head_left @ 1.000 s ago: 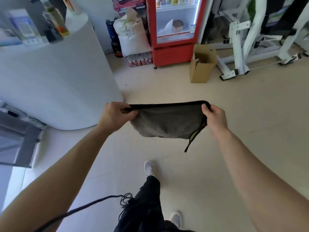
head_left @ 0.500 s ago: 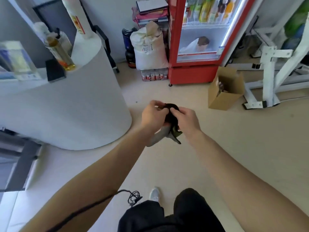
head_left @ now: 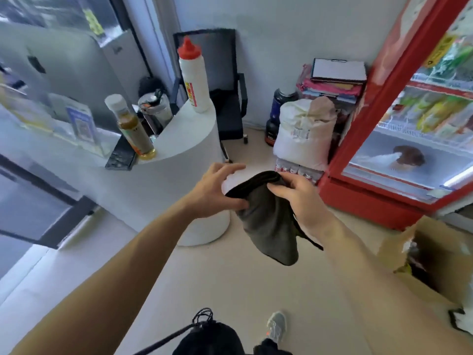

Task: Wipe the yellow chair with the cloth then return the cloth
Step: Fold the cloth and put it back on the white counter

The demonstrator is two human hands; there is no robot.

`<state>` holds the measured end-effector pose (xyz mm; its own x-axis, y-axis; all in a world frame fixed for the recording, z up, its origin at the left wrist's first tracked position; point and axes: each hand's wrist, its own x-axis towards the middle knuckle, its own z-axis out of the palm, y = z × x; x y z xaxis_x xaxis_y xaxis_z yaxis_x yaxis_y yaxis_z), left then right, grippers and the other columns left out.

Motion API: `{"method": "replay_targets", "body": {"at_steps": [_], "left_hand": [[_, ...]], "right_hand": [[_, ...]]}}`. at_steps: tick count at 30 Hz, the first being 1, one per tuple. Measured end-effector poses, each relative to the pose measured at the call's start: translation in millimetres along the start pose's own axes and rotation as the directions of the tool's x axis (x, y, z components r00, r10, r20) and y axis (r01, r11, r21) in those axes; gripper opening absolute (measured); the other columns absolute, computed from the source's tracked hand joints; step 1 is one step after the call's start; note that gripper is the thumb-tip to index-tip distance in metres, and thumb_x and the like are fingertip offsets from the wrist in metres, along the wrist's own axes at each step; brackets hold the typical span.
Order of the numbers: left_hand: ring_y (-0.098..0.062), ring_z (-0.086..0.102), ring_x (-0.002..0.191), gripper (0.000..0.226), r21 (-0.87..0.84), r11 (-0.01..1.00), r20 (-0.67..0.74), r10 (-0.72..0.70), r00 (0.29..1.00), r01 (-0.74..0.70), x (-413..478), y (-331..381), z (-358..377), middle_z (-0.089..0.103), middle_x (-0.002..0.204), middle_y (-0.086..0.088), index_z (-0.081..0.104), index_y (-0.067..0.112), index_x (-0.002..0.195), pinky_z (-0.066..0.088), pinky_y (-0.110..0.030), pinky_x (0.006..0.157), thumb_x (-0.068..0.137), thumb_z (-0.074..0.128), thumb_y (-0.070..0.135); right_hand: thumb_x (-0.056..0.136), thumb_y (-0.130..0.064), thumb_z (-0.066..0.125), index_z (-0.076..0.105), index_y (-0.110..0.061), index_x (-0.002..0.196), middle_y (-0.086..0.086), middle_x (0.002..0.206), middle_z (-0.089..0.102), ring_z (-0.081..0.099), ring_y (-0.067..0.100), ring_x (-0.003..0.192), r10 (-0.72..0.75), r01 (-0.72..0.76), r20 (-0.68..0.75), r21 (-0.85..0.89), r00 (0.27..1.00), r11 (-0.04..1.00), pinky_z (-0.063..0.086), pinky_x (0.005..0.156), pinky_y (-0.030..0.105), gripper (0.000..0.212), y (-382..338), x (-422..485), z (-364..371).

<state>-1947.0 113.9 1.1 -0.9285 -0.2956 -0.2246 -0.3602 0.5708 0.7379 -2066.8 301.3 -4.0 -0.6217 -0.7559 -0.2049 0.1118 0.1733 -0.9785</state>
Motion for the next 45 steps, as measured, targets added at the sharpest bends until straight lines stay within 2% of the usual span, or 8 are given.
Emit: {"method": "replay_targets", "body": {"at_steps": [5, 10, 13, 16, 21, 30, 37, 45], "left_hand": [[-0.017, 0.069, 0.082, 0.014, -0.269, 0.963, -0.292, -0.115, 0.95, 0.034, 20.6, -11.8, -46.7, 0.07, 0.082, 0.001, 0.07, 0.023, 0.088, 0.056, -0.045, 0.082, 0.082, 0.074, 0.035], [0.0, 0.057, 0.065, 0.01, -0.173, 0.982, -0.484, -0.024, 0.875, -0.069, 41.4, -5.7, -87.9, 0.064, 0.071, 0.008, 0.065, 0.023, 0.081, 0.044, -0.015, 0.059, 0.085, 0.073, 0.029], [-0.008, 0.068, 0.078, 0.031, -0.78, 0.543, -0.455, -0.15, 0.878, -0.312, 51.3, -10.2, -113.9, 0.072, 0.083, 0.005, 0.077, 0.026, 0.079, 0.053, -0.022, 0.066, 0.085, 0.064, 0.053], [-0.016, 0.07, 0.105, 0.08, -0.977, 0.2, -0.123, -0.22, 0.968, -0.079, 64.3, -30.1, -111.4, 0.075, 0.112, 0.001, 0.076, 0.025, 0.108, 0.051, -0.036, 0.094, 0.064, 0.048, 0.087], [-0.017, 0.069, 0.108, 0.077, -0.947, 0.318, -0.047, -0.252, 0.967, 0.037, 79.8, -44.5, -95.8, 0.074, 0.114, 0.002, 0.061, 0.021, 0.118, 0.056, -0.025, 0.085, 0.054, 0.088, 0.055], [-0.031, 0.07, 0.1, 0.037, -0.979, 0.175, -0.178, -0.508, 0.843, -0.101, 115.5, -14.8, -63.9, 0.072, 0.107, -0.015, 0.063, 0.011, 0.116, 0.058, -0.042, 0.085, 0.08, 0.065, 0.005], [-0.01, 0.071, 0.089, 0.021, -0.756, 0.58, -0.39, -0.772, 0.502, 0.304, 127.1, -5.8, -39.2, 0.076, 0.094, 0.005, 0.071, 0.02, 0.104, 0.052, -0.022, 0.074, 0.085, 0.074, 0.027], [-0.006, 0.048, 0.107, 0.028, -0.265, 0.827, -0.759, -0.496, 0.422, 0.495, 112.7, -10.7, -33.7, 0.055, 0.116, 0.009, 0.071, 0.021, 0.103, 0.038, -0.018, 0.087, 0.081, 0.076, 0.037]], "right_hand": [[0.103, -0.028, 0.054, 0.077, -0.027, 0.095, 0.002, 0.101, 0.076, 0.07, 0.023, 0.103, 0.086, -0.082, 0.124, -0.039, 0.989, 0.996, 0.053, 0.097, 0.045, 0.024, -43.7, 85.3, 2.4], [0.106, -0.033, 0.047, 0.068, -0.025, 0.106, -0.004, 0.102, 0.075, 0.07, 0.016, 0.096, 0.057, 0.007, 0.241, -0.258, 0.969, 0.966, 0.055, 0.096, 0.043, 0.023, -71.9, 148.7, 24.1], [0.105, -0.022, 0.046, 0.069, -0.015, 0.107, 0.004, 0.1, 0.078, 0.073, 0.019, 0.092, 0.048, -0.069, 0.295, 0.06, 0.954, 0.996, 0.06, 0.086, 0.034, 0.024, -103.8, 173.8, 38.5], [0.104, -0.022, 0.047, 0.067, -0.007, 0.115, 0.012, 0.107, 0.076, 0.073, 0.025, 0.097, 0.065, -0.157, 0.301, 0.294, 0.951, 0.943, 0.061, 0.085, 0.036, 0.027, -130.4, 208.4, 51.5], [0.104, -0.032, 0.047, 0.063, -0.003, 0.129, 0.017, 0.122, 0.071, 0.067, 0.031, 0.116, 0.194, -0.301, 0.282, 0.409, 0.939, 0.861, 0.054, 0.096, 0.043, 0.041, -130.5, 271.2, 54.6], [0.104, -0.041, 0.045, 0.047, -0.021, 0.148, 0.006, 0.137, 0.063, 0.057, 0.026, 0.13, 0.228, -0.43, 0.678, 0.144, 0.699, 0.891, 0.04, 0.111, 0.049, 0.048, -48.9, 288.3, -5.4], [0.076, -0.006, 0.081, 0.056, -0.025, 0.139, 0.003, 0.118, 0.07, 0.069, 0.017, 0.108, 0.213, 0.032, 0.609, -0.365, 0.764, 0.931, 0.055, 0.095, 0.029, 0.07, -38.5, 303.2, -18.2], [0.08, -0.044, 0.068, 0.061, -0.035, 0.093, -0.004, 0.107, 0.046, 0.046, 0.016, 0.102, 0.05, 0.594, 0.64, -0.737, 0.767, 0.323, 0.049, 0.081, 0.034, 0.017, -55.0, 307.9, 4.9]]}}
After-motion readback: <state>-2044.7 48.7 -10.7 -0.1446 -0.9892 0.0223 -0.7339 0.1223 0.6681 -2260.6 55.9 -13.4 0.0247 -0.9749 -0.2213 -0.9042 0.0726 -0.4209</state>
